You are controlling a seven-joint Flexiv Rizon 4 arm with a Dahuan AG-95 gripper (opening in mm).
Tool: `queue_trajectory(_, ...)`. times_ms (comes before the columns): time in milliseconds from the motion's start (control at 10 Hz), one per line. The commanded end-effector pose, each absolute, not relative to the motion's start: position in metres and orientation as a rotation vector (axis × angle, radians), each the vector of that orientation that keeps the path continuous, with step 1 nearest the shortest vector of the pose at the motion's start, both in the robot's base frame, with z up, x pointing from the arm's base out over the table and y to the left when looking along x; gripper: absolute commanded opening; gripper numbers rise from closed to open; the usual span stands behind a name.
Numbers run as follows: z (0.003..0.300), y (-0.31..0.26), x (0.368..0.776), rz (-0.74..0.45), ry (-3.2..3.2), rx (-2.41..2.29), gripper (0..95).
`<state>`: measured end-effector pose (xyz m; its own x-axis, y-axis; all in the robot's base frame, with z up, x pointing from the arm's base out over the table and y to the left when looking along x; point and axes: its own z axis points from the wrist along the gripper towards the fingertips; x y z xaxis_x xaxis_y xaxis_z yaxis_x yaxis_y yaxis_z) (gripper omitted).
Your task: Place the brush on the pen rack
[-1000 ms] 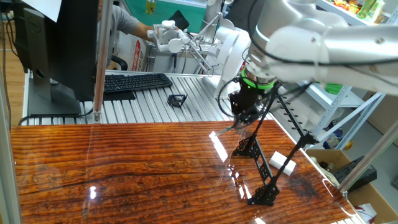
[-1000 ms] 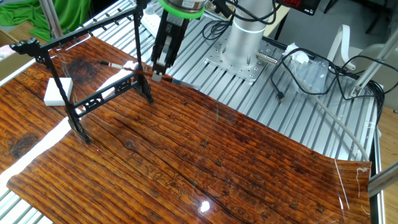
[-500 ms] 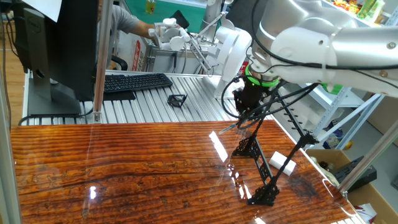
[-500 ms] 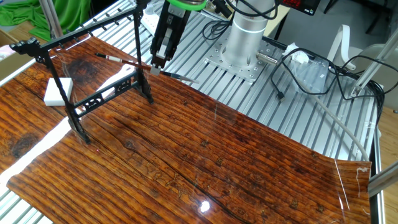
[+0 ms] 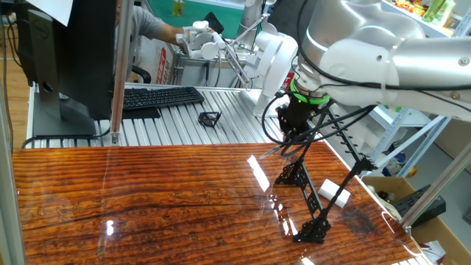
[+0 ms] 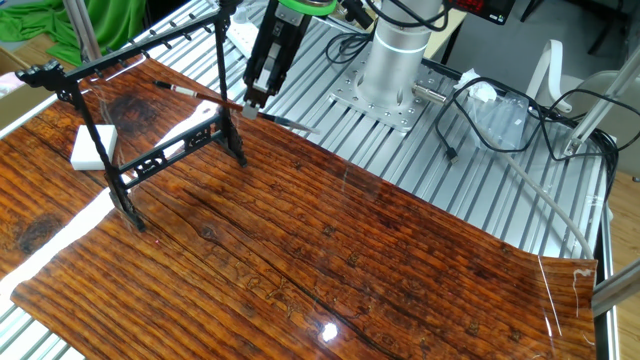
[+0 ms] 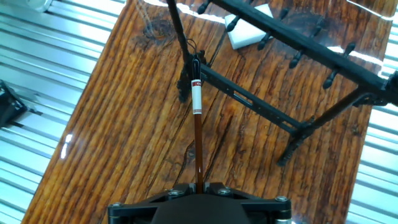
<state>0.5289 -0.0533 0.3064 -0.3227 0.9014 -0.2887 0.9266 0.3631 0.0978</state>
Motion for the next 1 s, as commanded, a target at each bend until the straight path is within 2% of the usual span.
queue_trajectory(100,0.310,-0.055,0.529,-0.119,2.345,1.614,0.0)
queue_trajectory(1000,0.321,-0.058,0.531,-0.131,2.330,1.608,0.0)
